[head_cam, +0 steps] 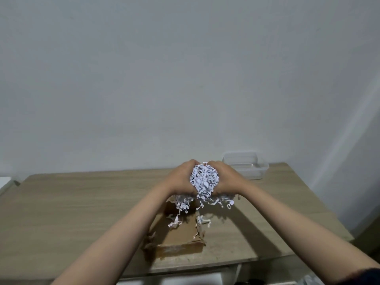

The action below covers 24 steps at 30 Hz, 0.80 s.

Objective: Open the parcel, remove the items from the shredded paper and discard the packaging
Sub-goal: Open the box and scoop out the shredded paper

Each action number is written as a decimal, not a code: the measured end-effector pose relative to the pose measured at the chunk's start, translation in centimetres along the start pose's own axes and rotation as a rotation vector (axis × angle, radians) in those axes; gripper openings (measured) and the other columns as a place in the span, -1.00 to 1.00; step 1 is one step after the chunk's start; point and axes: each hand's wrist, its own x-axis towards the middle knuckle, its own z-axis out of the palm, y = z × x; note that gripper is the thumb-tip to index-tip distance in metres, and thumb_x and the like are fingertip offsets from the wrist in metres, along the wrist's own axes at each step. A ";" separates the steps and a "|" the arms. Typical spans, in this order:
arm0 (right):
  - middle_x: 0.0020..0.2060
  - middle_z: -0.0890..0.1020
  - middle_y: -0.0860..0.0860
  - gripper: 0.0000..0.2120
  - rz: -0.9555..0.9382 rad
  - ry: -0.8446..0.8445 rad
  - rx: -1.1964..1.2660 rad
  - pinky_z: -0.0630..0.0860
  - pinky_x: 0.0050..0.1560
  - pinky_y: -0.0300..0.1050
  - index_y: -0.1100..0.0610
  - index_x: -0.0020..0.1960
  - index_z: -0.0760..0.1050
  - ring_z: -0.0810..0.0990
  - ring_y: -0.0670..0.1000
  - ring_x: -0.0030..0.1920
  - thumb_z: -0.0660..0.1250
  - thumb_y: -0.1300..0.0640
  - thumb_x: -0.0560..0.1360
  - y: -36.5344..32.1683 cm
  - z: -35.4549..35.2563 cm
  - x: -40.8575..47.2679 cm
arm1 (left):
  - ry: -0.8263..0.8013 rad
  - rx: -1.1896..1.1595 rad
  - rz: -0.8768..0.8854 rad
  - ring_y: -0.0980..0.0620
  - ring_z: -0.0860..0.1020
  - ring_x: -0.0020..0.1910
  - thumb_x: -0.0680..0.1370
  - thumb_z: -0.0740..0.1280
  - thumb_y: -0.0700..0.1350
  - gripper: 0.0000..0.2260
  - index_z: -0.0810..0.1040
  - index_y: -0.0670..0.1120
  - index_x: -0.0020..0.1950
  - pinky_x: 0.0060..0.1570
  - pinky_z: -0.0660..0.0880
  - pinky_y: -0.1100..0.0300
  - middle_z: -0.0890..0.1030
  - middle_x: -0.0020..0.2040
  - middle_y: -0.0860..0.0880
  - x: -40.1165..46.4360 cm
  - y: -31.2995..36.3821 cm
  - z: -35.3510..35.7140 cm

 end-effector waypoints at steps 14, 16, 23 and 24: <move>0.00 0.61 -0.08 -0.31 0.134 -0.067 0.090 0.57 0.04 -0.04 -0.01 0.14 0.46 0.60 -0.09 0.00 0.54 0.09 0.02 14.4 -5.1 -6.7 | -0.117 -0.085 -0.013 0.04 0.50 0.07 0.21 0.51 -0.24 -0.31 0.34 -0.02 0.28 -0.01 0.42 0.27 0.48 0.09 0.05 8.8 8.5 12.8; 0.04 0.60 -0.12 -0.28 0.126 -0.089 0.111 0.56 0.09 -0.09 -0.06 0.17 0.45 0.58 -0.13 0.05 0.55 0.07 0.02 16.6 -5.0 -7.3 | -0.132 -0.091 -0.027 0.06 0.50 0.08 0.20 0.51 -0.22 -0.30 0.34 0.00 0.29 0.01 0.42 0.27 0.51 0.14 0.03 9.7 9.0 15.0; -0.12 0.63 -0.09 -0.51 0.126 -0.177 0.126 0.58 -0.06 -0.07 -0.06 -0.02 0.49 0.61 -0.08 -0.10 0.51 0.12 0.08 20.7 -3.3 -9.2 | -0.180 -0.068 -0.095 0.04 0.52 0.10 0.16 0.56 -0.11 -0.29 0.38 0.03 0.26 0.09 0.46 0.20 0.50 0.15 0.02 10.7 9.0 20.8; -0.09 0.62 -0.09 -0.48 0.130 -0.190 0.124 0.57 -0.04 -0.07 -0.07 0.01 0.49 0.60 -0.07 -0.06 0.52 0.10 0.07 21.0 -2.8 -9.3 | -0.198 -0.042 -0.104 0.01 0.52 0.11 0.15 0.56 -0.06 -0.28 0.38 0.06 0.26 0.10 0.47 0.17 0.50 0.14 0.00 10.5 8.7 21.1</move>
